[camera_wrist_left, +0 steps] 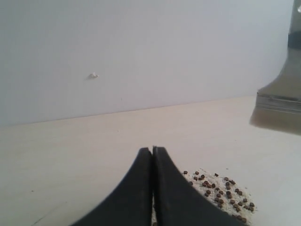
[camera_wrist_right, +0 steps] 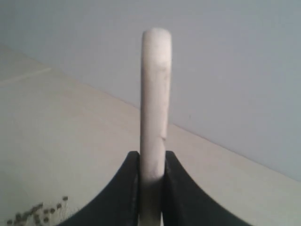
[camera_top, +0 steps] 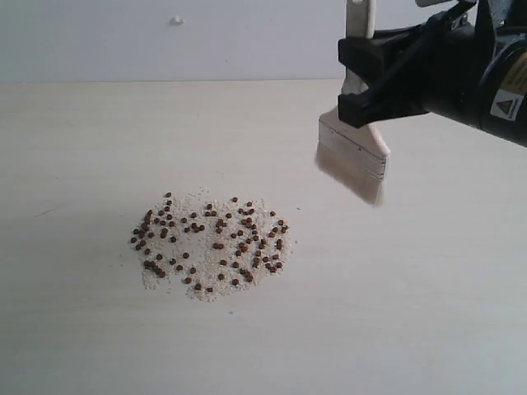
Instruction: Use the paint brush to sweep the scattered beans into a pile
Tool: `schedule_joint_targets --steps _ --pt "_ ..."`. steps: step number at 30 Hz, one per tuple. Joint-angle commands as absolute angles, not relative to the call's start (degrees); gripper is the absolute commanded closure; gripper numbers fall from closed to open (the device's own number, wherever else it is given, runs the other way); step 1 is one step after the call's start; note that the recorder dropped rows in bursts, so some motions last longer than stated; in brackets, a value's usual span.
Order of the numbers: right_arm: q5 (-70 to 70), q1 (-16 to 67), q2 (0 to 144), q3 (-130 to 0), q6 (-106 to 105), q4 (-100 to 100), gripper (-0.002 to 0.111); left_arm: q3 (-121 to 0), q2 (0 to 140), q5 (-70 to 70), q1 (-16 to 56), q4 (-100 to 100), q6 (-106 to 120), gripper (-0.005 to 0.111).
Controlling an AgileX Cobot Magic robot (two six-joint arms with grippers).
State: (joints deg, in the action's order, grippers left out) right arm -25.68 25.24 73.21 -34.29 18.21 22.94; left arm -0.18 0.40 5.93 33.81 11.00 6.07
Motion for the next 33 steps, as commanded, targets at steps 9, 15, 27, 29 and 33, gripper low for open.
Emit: schedule_joint_targets --steps 9,15,27,29,33 --pt "-49.6 25.4 88.4 -37.5 23.7 18.9 0.108 0.0 0.0 5.9 33.7 10.9 5.7 0.107" --pt "-49.4 29.3 99.6 -46.1 36.3 18.8 0.108 0.0 0.0 5.9 33.7 10.9 5.7 0.107" --pt "-49.4 51.8 115.2 -65.8 2.8 -35.0 0.108 0.0 0.0 5.9 33.7 10.9 5.7 0.107" --pt "-50.5 57.4 117.1 -71.7 -18.4 -52.1 0.108 0.0 0.0 5.9 33.7 10.9 5.7 0.107" --pt "-55.0 62.0 121.1 -79.5 -33.1 -66.4 0.108 0.0 0.0 5.9 33.7 10.9 5.7 0.107"
